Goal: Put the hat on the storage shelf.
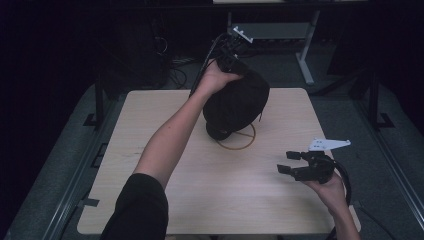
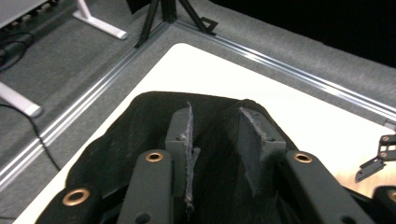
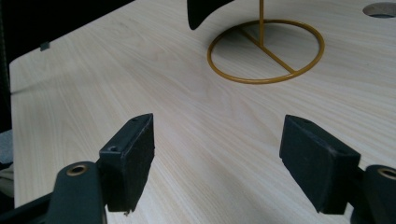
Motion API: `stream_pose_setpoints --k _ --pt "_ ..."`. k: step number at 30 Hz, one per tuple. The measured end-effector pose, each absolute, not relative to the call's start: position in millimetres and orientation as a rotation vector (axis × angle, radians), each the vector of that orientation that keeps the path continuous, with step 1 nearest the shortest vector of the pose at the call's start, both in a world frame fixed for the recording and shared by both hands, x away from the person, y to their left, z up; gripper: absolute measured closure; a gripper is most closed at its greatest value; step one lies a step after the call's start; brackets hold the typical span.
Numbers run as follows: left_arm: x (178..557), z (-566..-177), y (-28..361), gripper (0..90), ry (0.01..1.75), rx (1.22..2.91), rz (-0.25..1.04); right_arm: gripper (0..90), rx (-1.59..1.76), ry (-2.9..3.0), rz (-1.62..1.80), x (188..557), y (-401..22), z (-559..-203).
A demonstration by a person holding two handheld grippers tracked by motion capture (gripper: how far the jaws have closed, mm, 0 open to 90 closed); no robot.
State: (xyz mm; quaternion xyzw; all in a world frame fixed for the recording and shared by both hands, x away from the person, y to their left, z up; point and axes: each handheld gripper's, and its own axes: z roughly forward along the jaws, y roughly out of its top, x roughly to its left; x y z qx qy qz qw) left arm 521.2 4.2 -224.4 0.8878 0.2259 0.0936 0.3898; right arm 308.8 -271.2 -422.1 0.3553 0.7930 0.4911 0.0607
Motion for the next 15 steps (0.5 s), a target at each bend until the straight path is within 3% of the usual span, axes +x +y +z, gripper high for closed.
stream_pose_setpoints --k 15 --pt "502.2 -210.9 30.4 54.6 0.565 2.213 0.268 25.3 1.055 2.392 1.444 306.5 -266.4 -422.1"
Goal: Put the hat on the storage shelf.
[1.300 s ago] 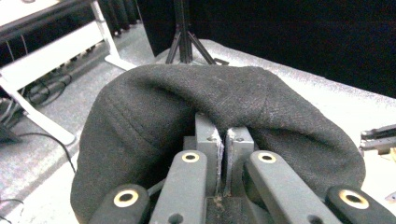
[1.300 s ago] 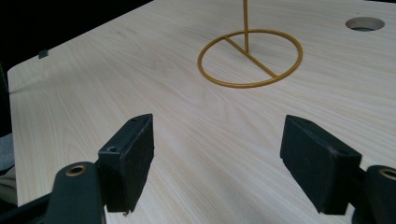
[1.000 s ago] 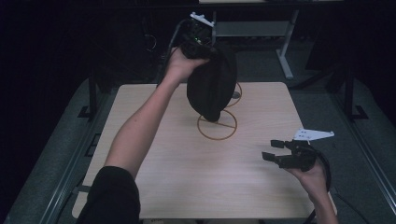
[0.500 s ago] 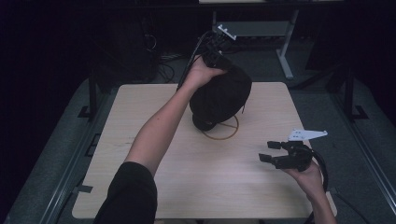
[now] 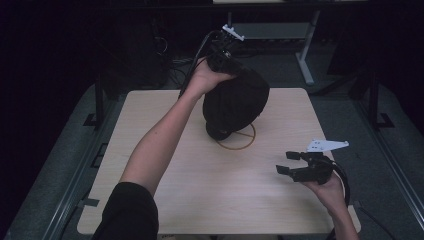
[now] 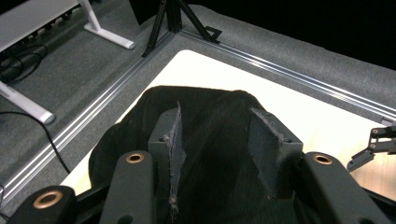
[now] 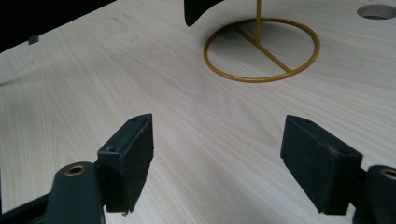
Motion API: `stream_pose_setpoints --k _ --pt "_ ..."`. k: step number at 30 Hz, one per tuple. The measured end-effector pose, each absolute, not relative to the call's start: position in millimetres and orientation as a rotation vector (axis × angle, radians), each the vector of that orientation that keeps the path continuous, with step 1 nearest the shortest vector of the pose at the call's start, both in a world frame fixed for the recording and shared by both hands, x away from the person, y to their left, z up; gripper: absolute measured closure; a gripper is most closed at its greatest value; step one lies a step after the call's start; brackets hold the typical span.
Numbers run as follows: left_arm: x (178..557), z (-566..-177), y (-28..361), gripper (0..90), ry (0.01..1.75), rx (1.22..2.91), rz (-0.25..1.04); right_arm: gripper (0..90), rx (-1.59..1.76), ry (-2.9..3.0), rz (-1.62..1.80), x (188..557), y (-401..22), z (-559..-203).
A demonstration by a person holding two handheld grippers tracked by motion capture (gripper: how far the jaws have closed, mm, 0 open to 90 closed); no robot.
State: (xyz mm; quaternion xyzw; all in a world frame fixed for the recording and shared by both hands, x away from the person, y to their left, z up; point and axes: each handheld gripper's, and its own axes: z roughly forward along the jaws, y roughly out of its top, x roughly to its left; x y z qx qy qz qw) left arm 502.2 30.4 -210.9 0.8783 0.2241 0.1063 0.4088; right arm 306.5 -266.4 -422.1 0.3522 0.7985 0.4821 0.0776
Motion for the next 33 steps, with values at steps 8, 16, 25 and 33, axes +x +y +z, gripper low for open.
stream_pose_setpoints --k 8,16,25,33 --pt "495.0 -208.0 50.0 49.8 0.586 2.191 0.275 24.0 1.061 2.390 1.430 304.6 -263.8 -422.9" --pt "485.7 -210.1 70.7 48.1 0.609 2.169 0.283 22.9 1.074 2.388 1.419 305.4 -263.7 -424.9" --pt "475.3 -214.3 88.3 46.4 0.620 2.166 0.285 23.0 1.068 2.398 1.401 304.7 -260.2 -425.6" --pt "466.3 -211.5 99.0 44.3 0.619 2.158 0.300 22.9 1.082 2.378 1.417 304.5 -260.3 -424.6"
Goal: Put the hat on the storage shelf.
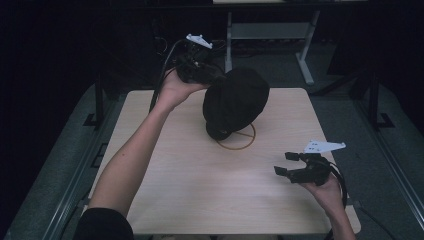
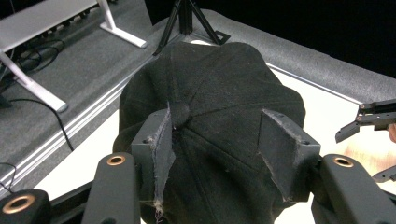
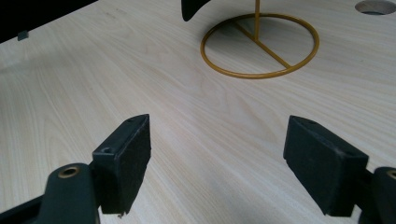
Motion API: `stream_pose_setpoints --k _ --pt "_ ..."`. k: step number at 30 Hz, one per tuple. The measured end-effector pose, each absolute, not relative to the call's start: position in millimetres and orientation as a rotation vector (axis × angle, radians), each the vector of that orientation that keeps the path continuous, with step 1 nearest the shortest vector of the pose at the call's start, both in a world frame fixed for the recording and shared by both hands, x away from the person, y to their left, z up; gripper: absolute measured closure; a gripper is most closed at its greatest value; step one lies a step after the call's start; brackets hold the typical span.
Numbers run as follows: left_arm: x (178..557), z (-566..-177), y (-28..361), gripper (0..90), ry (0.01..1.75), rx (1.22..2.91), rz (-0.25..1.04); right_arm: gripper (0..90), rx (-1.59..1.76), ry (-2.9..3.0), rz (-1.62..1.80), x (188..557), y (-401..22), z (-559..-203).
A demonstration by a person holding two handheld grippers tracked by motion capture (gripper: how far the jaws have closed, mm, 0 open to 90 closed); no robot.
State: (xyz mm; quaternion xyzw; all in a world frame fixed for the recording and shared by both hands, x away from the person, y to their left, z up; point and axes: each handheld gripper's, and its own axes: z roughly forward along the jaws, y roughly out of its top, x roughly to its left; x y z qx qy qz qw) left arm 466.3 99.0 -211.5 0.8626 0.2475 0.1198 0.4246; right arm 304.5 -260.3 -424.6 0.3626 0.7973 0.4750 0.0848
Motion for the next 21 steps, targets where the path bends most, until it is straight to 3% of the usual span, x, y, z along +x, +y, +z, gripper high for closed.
stream_pose_setpoints --k 21 --pt "446.9 -220.7 125.7 38.8 0.624 2.153 0.319 22.2 1.086 2.391 1.384 306.8 -258.5 -426.7"
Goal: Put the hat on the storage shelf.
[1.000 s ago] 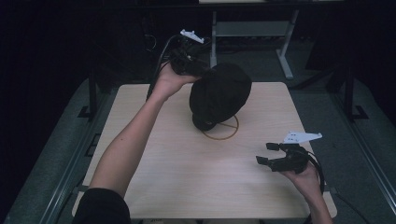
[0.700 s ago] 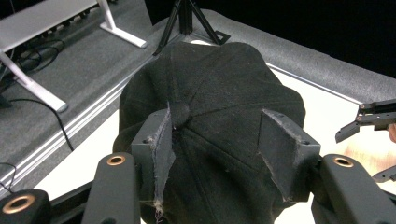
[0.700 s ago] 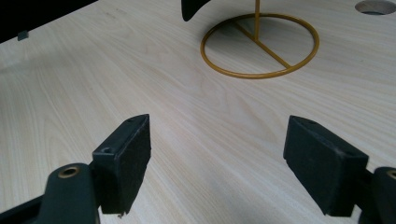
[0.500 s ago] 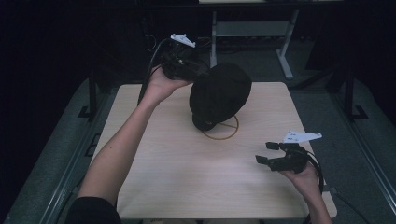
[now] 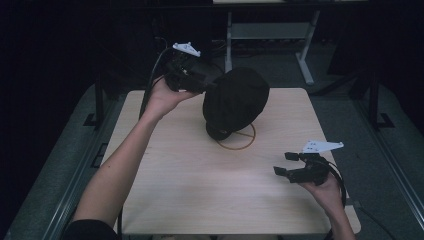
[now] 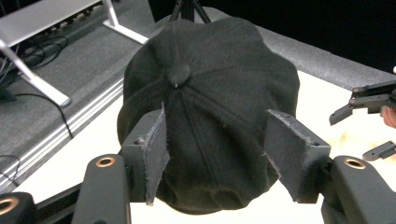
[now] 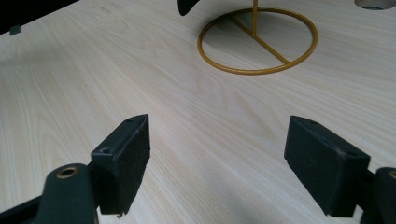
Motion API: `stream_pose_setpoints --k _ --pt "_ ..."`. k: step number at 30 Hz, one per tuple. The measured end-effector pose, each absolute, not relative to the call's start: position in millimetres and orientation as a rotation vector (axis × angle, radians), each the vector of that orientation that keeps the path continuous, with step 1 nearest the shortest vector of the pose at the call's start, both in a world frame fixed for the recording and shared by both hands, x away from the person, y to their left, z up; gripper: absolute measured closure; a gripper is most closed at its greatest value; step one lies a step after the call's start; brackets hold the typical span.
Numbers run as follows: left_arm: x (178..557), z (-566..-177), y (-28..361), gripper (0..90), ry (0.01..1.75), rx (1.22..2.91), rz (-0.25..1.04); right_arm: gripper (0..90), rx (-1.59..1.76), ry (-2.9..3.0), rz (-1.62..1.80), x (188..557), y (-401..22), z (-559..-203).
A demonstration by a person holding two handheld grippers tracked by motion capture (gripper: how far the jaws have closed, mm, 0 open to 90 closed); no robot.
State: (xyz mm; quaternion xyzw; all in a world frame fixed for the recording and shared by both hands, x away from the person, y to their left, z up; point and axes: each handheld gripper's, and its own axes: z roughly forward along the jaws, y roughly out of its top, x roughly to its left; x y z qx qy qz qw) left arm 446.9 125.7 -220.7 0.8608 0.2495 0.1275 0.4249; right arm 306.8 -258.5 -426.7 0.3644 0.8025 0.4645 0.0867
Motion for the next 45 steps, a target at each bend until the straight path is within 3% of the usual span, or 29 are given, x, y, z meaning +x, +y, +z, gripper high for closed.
stream_pose_setpoints --k 45 --pt "399.8 -263.0 181.0 32.7 0.706 2.129 0.330 20.5 1.045 2.406 1.342 306.9 -248.4 -426.8"
